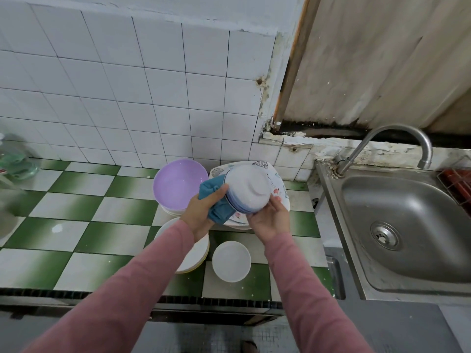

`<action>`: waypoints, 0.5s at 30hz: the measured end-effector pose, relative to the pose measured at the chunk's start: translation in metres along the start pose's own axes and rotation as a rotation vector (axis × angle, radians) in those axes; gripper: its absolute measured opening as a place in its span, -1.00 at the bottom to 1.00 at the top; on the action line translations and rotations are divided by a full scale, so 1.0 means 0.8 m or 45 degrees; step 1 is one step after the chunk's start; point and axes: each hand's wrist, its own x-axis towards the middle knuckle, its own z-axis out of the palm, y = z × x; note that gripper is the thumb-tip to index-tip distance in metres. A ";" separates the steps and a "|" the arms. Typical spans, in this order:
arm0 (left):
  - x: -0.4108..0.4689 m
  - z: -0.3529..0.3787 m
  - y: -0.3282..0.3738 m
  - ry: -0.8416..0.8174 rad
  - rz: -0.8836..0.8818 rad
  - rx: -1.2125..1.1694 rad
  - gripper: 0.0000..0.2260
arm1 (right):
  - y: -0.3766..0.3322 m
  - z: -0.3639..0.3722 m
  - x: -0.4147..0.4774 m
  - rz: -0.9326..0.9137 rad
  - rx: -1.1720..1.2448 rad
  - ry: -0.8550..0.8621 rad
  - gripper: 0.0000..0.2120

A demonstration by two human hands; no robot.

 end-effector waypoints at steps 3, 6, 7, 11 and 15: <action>0.004 -0.006 -0.005 0.208 0.035 -0.051 -0.57 | -0.017 0.016 -0.003 -0.155 -0.050 -0.068 -0.78; 0.006 0.000 -0.011 0.385 0.136 -0.095 -0.68 | -0.026 0.028 -0.004 -0.265 -0.199 -0.084 -0.87; 0.004 0.004 -0.012 0.401 0.183 -0.019 -0.66 | -0.026 0.031 -0.005 -0.295 -0.278 -0.052 -0.92; -0.007 0.040 -0.008 0.177 0.450 0.490 -0.70 | -0.006 0.046 -0.015 -0.386 -0.757 -0.054 -0.91; 0.008 0.052 0.001 0.123 0.597 0.669 -0.64 | 0.009 0.056 -0.027 -0.560 -1.355 -0.153 -0.82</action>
